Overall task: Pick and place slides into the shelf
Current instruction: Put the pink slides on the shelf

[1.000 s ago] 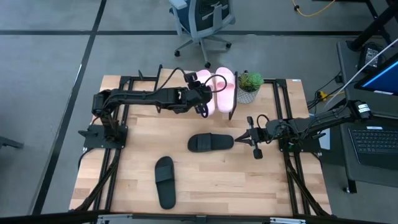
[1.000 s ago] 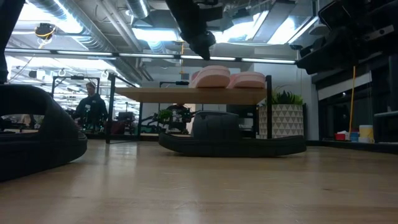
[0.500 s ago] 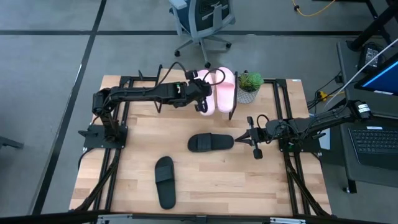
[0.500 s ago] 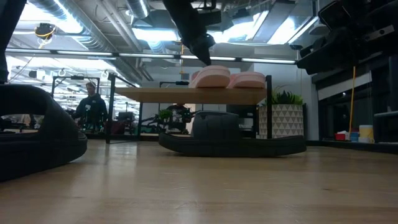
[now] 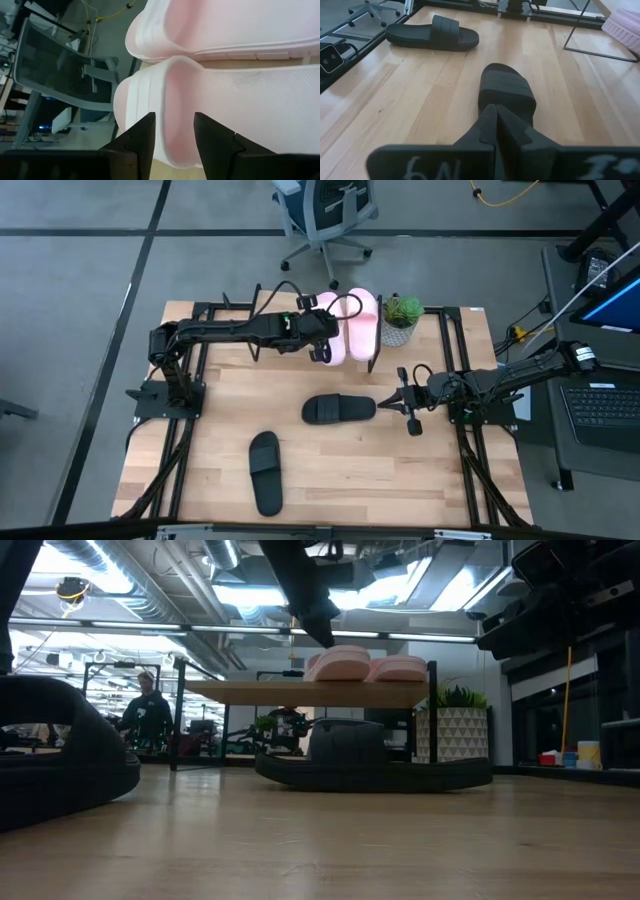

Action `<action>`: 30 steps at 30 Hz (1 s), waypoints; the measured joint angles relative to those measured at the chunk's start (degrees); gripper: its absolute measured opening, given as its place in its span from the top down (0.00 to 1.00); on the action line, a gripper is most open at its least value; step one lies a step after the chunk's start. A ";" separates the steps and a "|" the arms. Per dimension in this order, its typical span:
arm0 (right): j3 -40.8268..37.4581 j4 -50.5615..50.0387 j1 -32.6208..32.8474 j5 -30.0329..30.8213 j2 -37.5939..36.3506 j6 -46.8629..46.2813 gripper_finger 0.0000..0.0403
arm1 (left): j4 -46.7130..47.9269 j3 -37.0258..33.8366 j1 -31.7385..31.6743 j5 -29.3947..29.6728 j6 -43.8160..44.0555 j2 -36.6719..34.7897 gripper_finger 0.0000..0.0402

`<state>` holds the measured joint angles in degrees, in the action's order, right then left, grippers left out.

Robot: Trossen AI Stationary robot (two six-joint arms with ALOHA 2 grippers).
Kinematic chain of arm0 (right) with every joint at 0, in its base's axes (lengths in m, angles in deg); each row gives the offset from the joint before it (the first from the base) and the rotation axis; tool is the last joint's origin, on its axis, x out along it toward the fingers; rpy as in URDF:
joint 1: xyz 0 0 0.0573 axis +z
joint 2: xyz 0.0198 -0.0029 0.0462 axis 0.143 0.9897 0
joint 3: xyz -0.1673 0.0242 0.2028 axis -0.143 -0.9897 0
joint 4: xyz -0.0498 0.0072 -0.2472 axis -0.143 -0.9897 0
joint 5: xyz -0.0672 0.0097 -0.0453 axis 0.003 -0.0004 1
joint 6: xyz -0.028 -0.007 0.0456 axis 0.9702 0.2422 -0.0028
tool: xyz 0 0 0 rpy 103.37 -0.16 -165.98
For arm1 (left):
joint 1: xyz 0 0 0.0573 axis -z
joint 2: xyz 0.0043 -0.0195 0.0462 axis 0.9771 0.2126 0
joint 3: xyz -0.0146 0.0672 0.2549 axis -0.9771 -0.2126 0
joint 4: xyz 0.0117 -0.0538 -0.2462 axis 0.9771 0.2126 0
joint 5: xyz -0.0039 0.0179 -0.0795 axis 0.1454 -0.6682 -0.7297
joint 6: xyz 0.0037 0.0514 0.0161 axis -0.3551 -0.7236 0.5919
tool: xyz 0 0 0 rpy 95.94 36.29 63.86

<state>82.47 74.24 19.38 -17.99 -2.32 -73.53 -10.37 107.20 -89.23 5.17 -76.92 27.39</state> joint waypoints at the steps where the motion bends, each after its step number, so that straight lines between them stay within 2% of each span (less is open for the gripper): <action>1: 0.00 0.00 0.00 0.00 0.00 0.01 0.98 | -0.35 0.02 0.00 0.00 -0.44 0.37 0.68; 5: 0.00 0.01 0.01 0.00 0.02 0.01 0.96 | -0.75 0.05 0.00 0.14 -1.66 1.19 0.68; 9: 0.00 -0.01 0.02 0.00 0.02 0.01 0.95 | -1.05 -0.11 -0.12 3.36 -2.34 1.76 0.68; 20: 0.00 -0.13 0.02 0.00 0.02 0.01 0.98 | -1.47 0.00 -1.62 2.14 -2.05 1.63 0.68; 30: 0.00 -0.15 0.02 0.00 0.02 0.03 0.96 | -1.80 0.00 -1.77 2.16 -2.07 2.04 0.68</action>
<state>82.47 74.09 19.40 -17.99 -2.30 -73.50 -12.16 107.20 -91.00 7.33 -78.99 29.44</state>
